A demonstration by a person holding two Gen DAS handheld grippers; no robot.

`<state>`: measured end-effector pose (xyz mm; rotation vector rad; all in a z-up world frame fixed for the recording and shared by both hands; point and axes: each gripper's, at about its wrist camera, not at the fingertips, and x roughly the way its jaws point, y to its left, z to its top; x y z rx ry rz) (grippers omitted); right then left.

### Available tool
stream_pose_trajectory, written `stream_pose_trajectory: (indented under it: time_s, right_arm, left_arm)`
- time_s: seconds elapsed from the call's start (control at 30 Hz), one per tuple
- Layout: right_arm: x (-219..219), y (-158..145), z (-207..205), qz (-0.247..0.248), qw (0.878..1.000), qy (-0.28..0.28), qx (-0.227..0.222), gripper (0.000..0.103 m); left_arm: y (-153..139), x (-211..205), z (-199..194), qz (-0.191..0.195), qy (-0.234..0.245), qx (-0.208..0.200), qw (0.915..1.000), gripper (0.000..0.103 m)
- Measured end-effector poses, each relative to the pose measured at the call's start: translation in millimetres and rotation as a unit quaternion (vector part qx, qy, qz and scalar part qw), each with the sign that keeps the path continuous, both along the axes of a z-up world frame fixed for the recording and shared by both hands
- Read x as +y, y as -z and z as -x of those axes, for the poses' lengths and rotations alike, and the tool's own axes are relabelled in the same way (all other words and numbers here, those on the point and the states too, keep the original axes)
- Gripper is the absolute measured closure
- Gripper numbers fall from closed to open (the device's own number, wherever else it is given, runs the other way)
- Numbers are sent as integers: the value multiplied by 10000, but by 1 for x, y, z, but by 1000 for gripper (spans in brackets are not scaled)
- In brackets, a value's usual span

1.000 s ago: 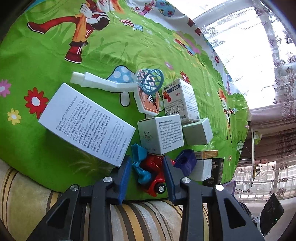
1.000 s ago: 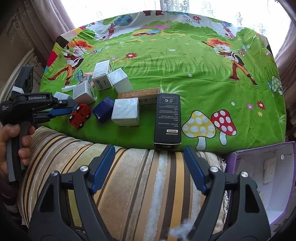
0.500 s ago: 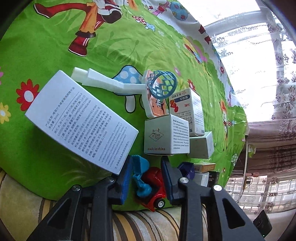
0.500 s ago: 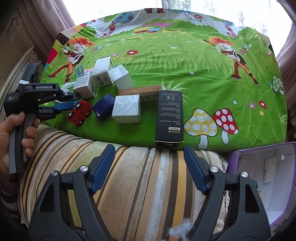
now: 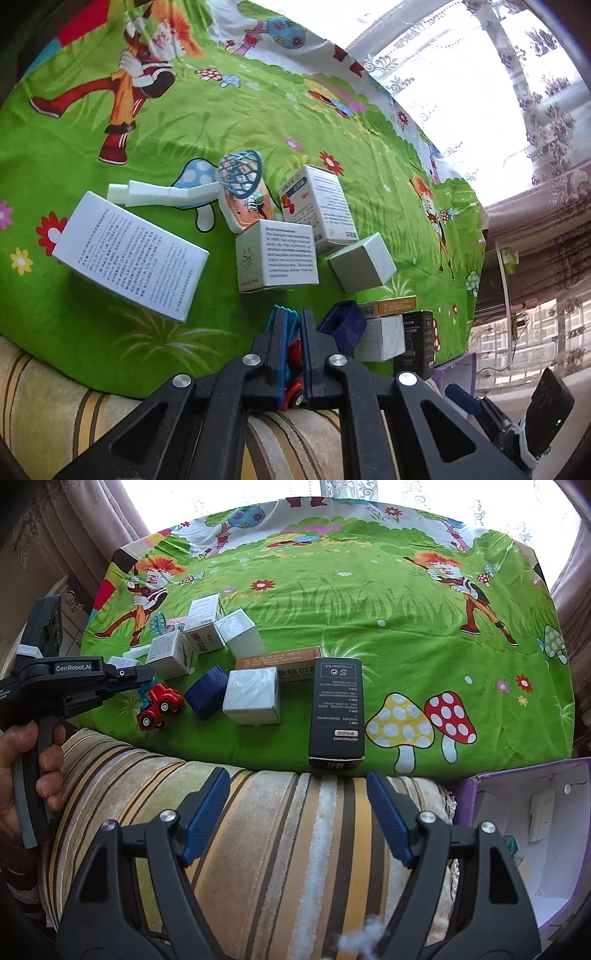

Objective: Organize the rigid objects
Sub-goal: 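Lift the red toy car with the left tool while the right tool approaches the black box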

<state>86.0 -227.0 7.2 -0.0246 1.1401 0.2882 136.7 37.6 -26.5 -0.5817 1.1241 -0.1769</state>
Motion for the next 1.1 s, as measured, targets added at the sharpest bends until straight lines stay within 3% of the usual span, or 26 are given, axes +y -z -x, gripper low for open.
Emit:
stream_pose_trajectory:
  time_s: [0.3,0.63,0.7,0.77,0.8,1.1]
  right_arm:
    - [-5,1,1,-124,9999,80,41,24]
    - [-6,2,0,-165,9998,98,66,24]
    - [-7,2,1,-180,9997,116,66,24]
    - [-8,3,0,-211,9996,142,77,24]
    - [-9,3,-1,-226,9996,155,92,24]
    - [-13,2,-12,-140,9997,164,89,24]
  left_arm:
    - [-20,-38,14,-921,728,-398,9923,96]
    - [-25,-55,34,-1317,1208,-325,9834,92]
    - [-29,-52,40,-1432,1219,-370,9815,84]
    - [-31,-51,44,-1723,1289,-418,9757,55]
    - [-31,-51,46,-1849,1339,-420,9727,50]
    - [-26,-81,33,-2370,2109,-532,9468,49]
